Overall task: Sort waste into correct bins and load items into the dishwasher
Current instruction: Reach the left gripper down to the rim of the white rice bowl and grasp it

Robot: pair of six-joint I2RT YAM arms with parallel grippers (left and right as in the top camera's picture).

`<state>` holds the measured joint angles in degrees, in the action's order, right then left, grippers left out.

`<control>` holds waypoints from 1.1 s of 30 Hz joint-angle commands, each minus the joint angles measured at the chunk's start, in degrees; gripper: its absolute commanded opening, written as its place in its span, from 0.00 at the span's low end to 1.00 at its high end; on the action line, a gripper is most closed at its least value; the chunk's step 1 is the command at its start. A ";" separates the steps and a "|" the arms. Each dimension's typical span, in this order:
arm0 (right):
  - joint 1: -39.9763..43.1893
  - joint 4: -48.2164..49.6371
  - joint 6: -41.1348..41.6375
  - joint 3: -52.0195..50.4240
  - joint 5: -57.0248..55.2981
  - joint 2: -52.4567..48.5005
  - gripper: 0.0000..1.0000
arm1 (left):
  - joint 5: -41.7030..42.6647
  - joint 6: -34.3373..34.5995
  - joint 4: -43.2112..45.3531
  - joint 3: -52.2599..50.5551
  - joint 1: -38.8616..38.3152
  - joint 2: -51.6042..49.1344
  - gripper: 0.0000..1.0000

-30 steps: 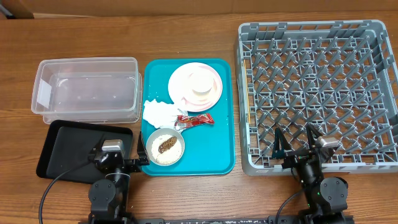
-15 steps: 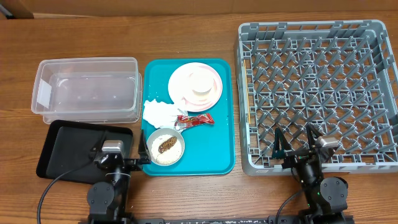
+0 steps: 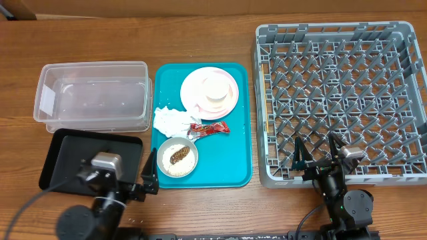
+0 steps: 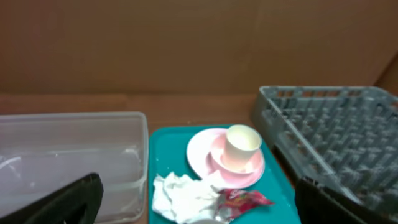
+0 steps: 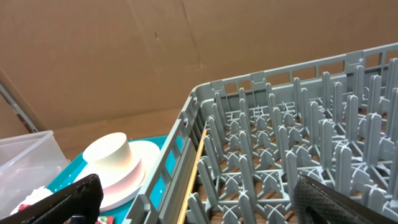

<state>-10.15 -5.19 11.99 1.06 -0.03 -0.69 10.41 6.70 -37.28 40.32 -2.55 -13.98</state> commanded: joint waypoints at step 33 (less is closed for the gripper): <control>0.15 0.37 0.04 -0.61 -0.02 0.46 1.00 | -9.79 24.57 -43.10 40.85 -24.24 -68.85 0.04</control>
<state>-10.15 -5.19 11.99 1.06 -0.01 -0.69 6.55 24.84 -82.11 83.46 -22.17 -83.57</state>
